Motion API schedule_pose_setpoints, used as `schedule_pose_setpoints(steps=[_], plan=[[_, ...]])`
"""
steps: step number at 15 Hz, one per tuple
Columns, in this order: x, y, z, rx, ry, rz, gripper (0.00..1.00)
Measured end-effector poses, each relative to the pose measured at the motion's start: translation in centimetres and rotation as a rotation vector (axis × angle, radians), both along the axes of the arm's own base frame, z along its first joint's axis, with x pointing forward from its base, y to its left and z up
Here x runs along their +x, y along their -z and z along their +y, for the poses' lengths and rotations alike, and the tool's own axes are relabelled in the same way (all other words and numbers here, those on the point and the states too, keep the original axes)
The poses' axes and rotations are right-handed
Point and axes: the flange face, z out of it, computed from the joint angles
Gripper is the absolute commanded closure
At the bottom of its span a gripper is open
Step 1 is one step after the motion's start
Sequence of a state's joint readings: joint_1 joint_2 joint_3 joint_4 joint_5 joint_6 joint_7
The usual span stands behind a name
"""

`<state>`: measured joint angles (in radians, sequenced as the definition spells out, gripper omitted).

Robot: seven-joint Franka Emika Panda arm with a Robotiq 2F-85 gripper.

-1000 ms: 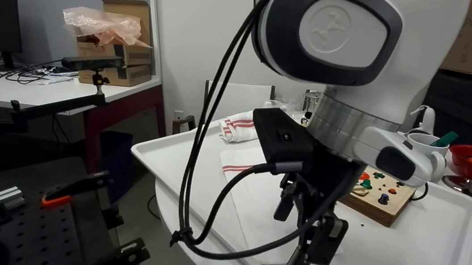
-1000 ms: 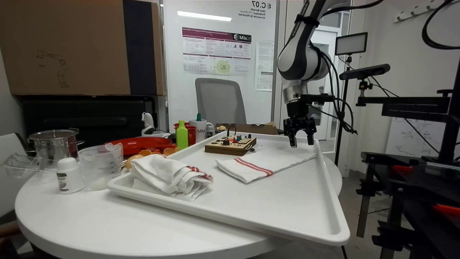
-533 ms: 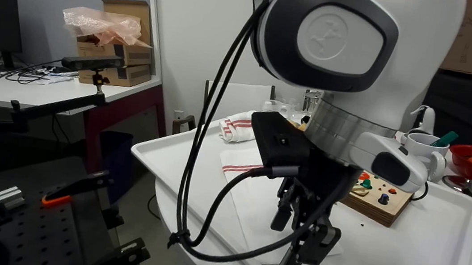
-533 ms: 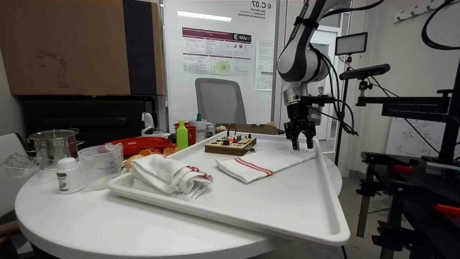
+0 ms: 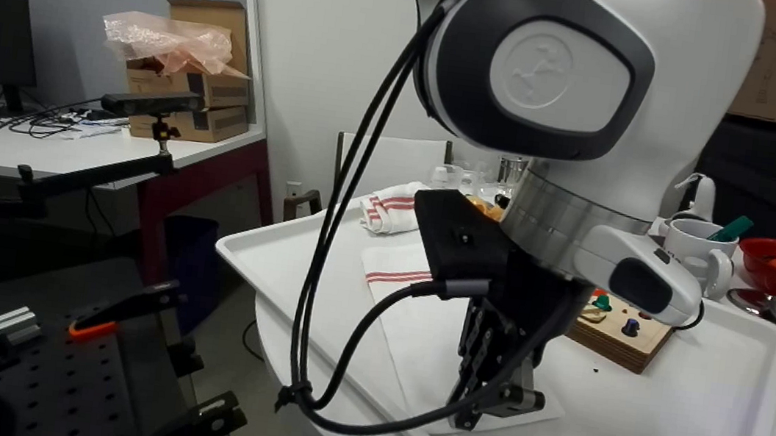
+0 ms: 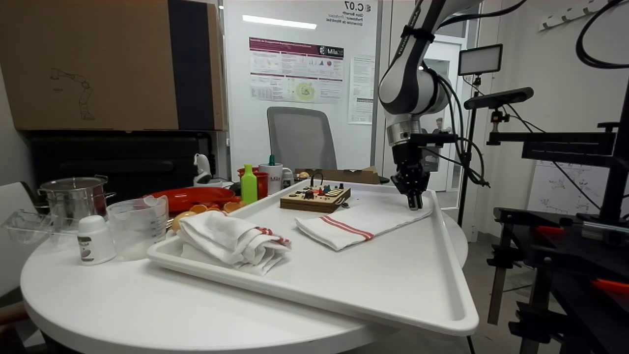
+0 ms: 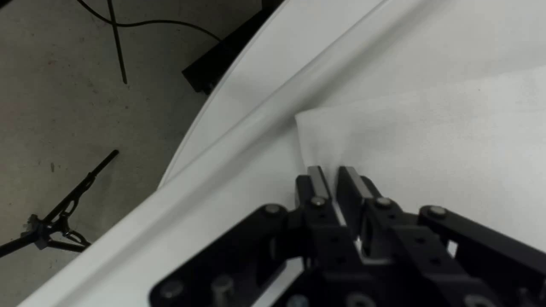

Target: Fold the towel twice

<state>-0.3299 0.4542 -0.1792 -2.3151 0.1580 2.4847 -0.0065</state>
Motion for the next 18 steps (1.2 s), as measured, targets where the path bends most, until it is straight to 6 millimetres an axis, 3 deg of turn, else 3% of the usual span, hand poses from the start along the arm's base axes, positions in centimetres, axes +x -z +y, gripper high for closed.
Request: schedule_pose_setpoints(steps=[7, 10, 14, 18], plan=[[1.1, -0.7, 0.3, -0.011, -0.011, -0.020, 1.00], [2.1, -2.0, 1.0, -0.018, -0.030, -0.049, 1.00], [4.3, -6.1, 2.7, -0.025, -0.069, -0.141, 1.00], [5.7, -10.9, 5.8, -0.019, -0.158, -0.238, 1.00]])
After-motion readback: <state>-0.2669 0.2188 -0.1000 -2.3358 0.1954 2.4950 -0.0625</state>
